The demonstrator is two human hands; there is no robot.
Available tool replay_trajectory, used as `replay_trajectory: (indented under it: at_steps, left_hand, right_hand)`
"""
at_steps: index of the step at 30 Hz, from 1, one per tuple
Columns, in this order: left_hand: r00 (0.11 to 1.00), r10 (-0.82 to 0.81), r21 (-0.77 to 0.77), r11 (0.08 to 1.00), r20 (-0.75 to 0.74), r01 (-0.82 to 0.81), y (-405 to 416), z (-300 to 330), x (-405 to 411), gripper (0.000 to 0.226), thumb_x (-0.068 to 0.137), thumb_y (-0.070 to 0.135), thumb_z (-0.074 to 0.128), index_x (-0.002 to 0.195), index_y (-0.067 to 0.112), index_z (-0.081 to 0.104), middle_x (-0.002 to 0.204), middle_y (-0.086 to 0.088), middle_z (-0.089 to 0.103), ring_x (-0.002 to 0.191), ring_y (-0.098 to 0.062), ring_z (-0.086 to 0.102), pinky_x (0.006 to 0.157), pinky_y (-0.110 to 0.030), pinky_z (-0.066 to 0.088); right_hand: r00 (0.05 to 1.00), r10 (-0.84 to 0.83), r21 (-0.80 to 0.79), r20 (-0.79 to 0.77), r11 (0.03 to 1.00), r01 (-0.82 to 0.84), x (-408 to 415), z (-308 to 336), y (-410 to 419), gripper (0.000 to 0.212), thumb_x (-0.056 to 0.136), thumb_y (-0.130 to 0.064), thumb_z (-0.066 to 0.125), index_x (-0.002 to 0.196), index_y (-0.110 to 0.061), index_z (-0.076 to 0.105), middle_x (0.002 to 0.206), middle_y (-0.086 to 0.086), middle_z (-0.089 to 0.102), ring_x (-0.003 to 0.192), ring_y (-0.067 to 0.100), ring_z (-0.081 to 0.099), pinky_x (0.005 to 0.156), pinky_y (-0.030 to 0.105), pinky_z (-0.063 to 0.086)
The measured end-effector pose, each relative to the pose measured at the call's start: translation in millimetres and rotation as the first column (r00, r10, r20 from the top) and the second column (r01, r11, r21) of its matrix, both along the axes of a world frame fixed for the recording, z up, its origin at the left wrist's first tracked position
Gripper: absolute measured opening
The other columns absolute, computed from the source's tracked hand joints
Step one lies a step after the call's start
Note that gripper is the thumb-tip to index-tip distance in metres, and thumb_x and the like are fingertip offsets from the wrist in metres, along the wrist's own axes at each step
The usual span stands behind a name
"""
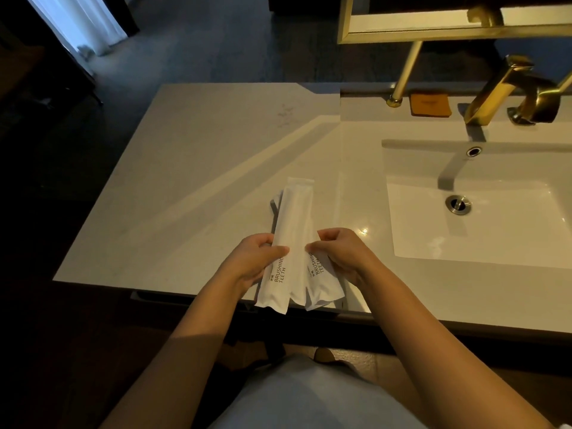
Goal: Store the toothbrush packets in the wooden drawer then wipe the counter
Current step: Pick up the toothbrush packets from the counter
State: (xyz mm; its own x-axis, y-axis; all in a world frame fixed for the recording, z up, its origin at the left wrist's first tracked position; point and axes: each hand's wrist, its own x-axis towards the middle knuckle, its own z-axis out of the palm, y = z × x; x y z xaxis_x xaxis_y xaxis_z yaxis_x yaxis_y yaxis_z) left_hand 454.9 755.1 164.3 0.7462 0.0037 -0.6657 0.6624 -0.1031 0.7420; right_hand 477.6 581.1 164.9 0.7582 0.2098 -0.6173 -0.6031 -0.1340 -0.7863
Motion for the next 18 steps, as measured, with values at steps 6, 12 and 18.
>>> replay_trajectory:
  at_steps: [6,12,18]
  left_hand:
    - [0.998,-0.060,-0.105,0.993,-0.011,0.058,-4.0,1.2,-4.7,0.013,0.085,0.006,0.061,0.096,0.012,0.065,0.092,-0.008,0.073,0.082,-0.019,0.072,0.065,-0.029,0.058]
    - [1.000,-0.013,0.032,0.999,0.004,0.013,-14.0,-1.9,-9.1,0.010,0.082,0.012,0.066,0.090,0.018,0.065,0.092,-0.009,0.072,0.082,-0.024,0.071,0.070,-0.037,0.058]
    - [0.994,-0.109,-0.180,0.978,-0.019,0.104,-25.9,2.5,-16.8,0.020,0.090,0.006,0.053,0.105,0.013,0.064,0.100,-0.008,0.073,0.089,-0.020,0.072,0.068,-0.032,0.060]
  right_hand:
    - [0.977,0.212,-0.073,0.011,0.975,-0.210,-2.7,7.0,-7.8,0.033,0.075,0.003,0.063,0.101,-0.015,0.056,0.094,0.008,0.066,0.081,0.021,0.065,0.066,0.030,0.054]
    - [0.992,0.102,-0.157,0.072,0.984,-0.090,-17.7,4.2,-15.6,0.040,0.069,-0.003,0.071,0.107,-0.011,0.062,0.095,0.008,0.069,0.078,0.021,0.068,0.072,0.034,0.056]
    - [0.985,0.011,-0.265,0.171,0.964,0.035,-27.1,-2.1,-34.9,0.039,0.065,-0.006,0.073,0.103,-0.015,0.065,0.094,0.006,0.069,0.083,0.023,0.068,0.080,0.040,0.056]
